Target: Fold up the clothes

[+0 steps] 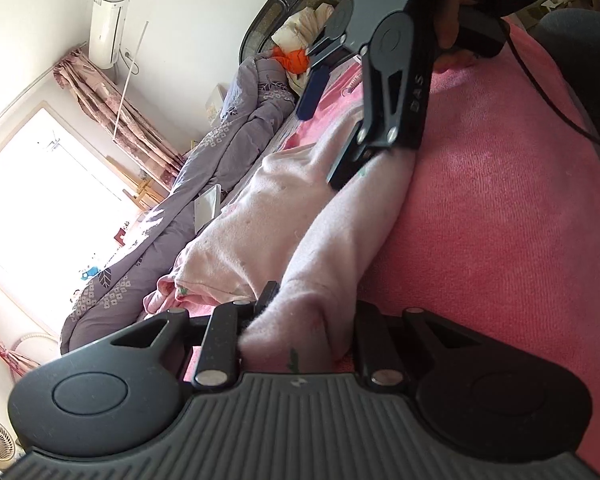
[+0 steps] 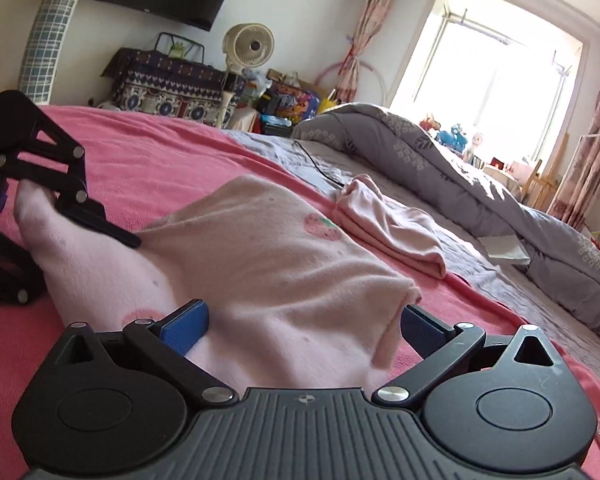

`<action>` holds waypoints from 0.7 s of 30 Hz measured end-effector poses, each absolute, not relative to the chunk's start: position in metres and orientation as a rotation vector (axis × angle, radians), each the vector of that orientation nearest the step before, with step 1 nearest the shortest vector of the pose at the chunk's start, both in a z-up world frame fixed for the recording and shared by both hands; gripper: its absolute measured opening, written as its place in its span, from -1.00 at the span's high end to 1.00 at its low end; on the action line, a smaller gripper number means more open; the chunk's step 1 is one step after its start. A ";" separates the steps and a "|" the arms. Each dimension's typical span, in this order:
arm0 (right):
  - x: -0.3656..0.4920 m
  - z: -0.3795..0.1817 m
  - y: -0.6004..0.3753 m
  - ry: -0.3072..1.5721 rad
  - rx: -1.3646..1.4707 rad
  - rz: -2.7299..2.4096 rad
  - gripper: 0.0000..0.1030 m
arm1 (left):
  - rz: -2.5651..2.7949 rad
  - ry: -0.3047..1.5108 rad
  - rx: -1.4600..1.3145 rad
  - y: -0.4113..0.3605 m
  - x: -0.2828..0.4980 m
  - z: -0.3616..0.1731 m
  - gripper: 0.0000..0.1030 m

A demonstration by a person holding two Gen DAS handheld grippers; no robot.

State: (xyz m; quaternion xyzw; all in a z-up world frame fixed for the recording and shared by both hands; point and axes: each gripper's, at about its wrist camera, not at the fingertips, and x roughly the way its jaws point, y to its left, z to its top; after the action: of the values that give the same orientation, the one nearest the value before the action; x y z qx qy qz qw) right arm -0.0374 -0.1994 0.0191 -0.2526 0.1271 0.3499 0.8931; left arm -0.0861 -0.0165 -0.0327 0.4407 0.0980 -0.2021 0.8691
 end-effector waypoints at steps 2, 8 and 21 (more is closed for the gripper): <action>-0.029 0.021 -0.232 0.349 -0.404 0.755 -0.99 | -0.421 0.200 0.924 -0.016 -0.088 -0.033 0.63; -0.023 0.040 -0.273 0.447 -0.253 0.710 -0.99 | -0.429 0.210 0.906 -0.012 -0.095 -0.033 0.63; -0.001 0.025 -0.171 0.433 -0.406 0.701 -0.99 | -0.425 0.215 0.891 -0.011 -0.105 -0.032 0.57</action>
State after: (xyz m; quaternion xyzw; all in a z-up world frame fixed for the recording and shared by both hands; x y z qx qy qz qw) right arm -0.0015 -0.1713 0.0254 -0.1958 0.2090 0.3382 0.8964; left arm -0.1046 -0.0106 -0.0319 0.4269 0.1031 -0.2038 0.8750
